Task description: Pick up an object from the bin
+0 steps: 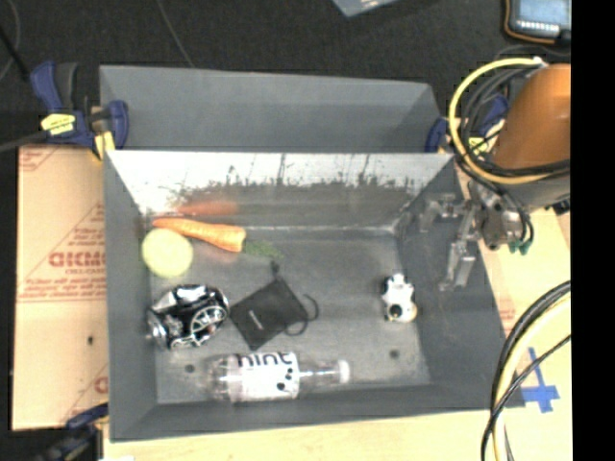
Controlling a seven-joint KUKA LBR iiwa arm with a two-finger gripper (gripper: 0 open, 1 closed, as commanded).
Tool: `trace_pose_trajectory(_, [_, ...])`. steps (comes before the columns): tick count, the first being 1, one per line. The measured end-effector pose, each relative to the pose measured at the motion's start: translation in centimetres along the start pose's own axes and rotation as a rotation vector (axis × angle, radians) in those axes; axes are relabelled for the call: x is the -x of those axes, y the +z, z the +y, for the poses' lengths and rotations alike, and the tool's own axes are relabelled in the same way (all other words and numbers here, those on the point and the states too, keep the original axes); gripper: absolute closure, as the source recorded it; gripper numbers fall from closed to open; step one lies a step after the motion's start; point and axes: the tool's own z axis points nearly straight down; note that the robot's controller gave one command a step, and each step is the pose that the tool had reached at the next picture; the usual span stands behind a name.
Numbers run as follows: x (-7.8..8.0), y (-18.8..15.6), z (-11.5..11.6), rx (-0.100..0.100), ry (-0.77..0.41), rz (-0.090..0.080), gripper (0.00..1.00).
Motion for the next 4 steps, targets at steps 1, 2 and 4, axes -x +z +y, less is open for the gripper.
trace_pose_trajectory(1, [0.1, -0.5, 0.1, -0.002, -0.003, -0.007, 0.00])
trace_pose_trajectory(2, [-1.6, 3.9, 0.8, -0.002, 0.023, -0.013, 0.00])
trace_pose_trajectory(4, [-2.6, 1.9, 1.9, -0.006, 0.000, -0.022, 0.00])
